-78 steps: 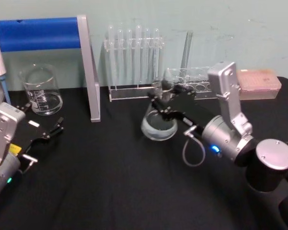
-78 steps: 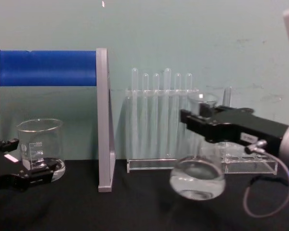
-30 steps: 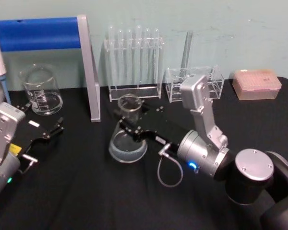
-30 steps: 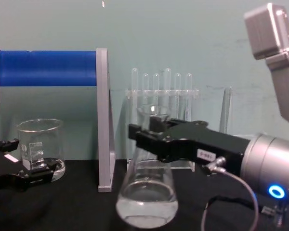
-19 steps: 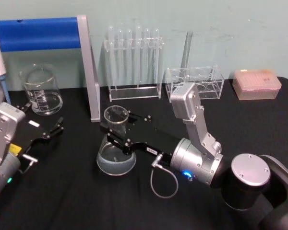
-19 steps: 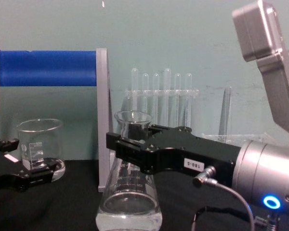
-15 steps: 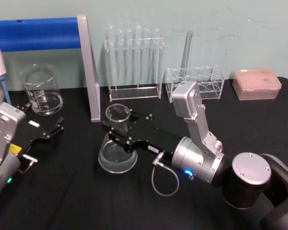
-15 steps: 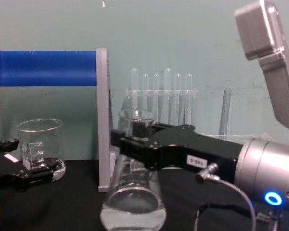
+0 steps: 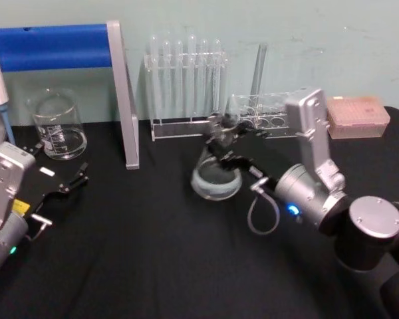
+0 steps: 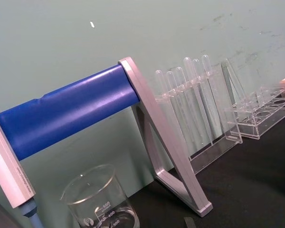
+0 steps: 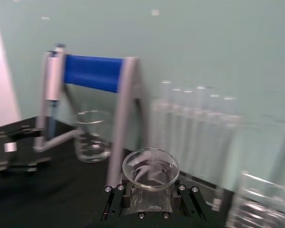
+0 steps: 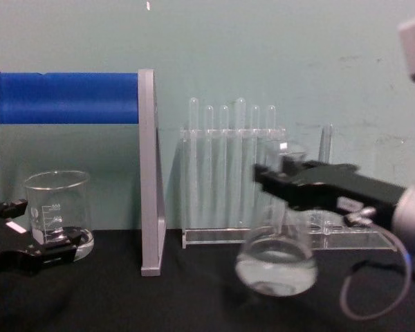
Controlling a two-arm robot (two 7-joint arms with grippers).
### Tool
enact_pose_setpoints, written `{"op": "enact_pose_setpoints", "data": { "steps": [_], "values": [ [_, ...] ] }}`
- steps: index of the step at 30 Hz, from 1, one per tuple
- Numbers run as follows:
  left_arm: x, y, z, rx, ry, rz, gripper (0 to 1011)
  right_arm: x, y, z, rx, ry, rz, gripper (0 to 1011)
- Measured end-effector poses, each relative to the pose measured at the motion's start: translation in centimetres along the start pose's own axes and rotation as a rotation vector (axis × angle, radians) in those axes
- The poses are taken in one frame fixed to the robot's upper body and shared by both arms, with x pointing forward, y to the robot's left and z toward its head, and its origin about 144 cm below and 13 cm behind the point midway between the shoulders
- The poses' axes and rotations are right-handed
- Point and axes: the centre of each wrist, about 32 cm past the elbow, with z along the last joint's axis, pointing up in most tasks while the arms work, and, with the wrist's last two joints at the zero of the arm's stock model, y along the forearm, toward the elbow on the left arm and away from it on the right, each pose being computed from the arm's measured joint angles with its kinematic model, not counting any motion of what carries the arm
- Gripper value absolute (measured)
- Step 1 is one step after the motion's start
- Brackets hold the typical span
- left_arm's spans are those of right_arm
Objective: Grasp the erlenmeyer flask with one hand, shake it three times, then place it back.
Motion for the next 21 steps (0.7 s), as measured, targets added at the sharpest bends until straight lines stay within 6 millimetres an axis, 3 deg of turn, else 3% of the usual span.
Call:
{"op": "enact_pose_setpoints", "data": {
  "steps": [10,21],
  "values": [
    [0.0,0.0,0.0,0.000,0.000,0.000,1001,2.7,-0.9,0.0,-0.003,-0.026,-0.168,456],
    [0.0,0.0,0.0,0.000,0.000,0.000,1001,3.5,-1.3,0.0,-0.004,-0.039,-0.217,453]
  ]
}}
